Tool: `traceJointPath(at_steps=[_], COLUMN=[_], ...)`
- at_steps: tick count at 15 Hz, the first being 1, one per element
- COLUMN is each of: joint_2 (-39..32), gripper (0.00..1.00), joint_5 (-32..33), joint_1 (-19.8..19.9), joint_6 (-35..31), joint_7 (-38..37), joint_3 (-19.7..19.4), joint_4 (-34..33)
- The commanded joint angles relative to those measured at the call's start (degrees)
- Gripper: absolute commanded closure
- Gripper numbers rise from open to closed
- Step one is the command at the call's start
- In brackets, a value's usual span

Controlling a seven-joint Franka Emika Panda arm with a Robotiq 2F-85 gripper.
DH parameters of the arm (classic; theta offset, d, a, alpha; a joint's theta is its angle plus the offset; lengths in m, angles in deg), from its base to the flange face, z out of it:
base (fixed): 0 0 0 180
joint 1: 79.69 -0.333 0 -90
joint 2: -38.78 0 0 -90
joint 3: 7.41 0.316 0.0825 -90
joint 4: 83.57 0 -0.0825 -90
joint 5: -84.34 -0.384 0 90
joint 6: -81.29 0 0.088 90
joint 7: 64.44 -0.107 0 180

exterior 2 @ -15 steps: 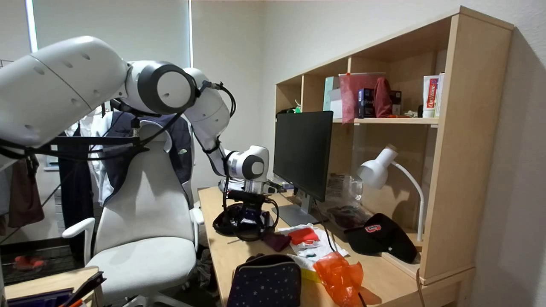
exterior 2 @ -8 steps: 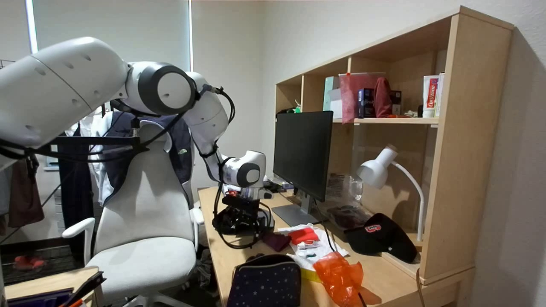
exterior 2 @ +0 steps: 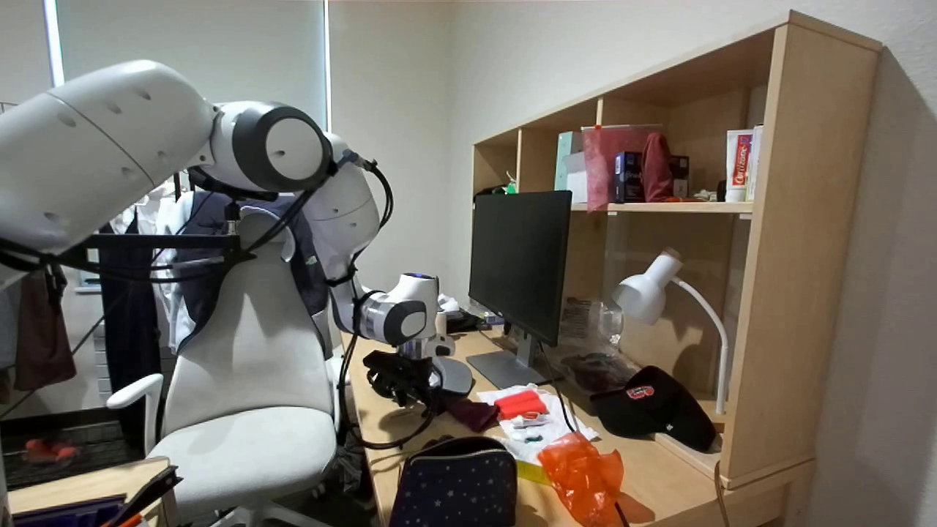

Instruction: Move the orange plastic to the right then move the rod to the right

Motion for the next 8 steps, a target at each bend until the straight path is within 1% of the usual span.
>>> traceJointPath(at_steps=[1, 3, 4, 5, 8], joint_2=[5.02, 8.19, 9.71, 10.8, 11.37], gripper=[0.0, 0.0, 0.0, 0.0, 0.0], joint_5=[-0.61, 0.02, -0.08, -0.1, -1.05], joint_1=[-3.13, -5.1, -5.27, -5.41, -3.91], joint_6=[-3.86, -3.76, -2.8, -1.63, 1.34], joint_7=[-5.5, -8.58, -8.91, -8.87, -6.48], joint_3=[-3.33, -5.59, -5.73, -5.72, -3.51], joint_4=[7.14, 9.63, 10.57, 11.04, 10.93])
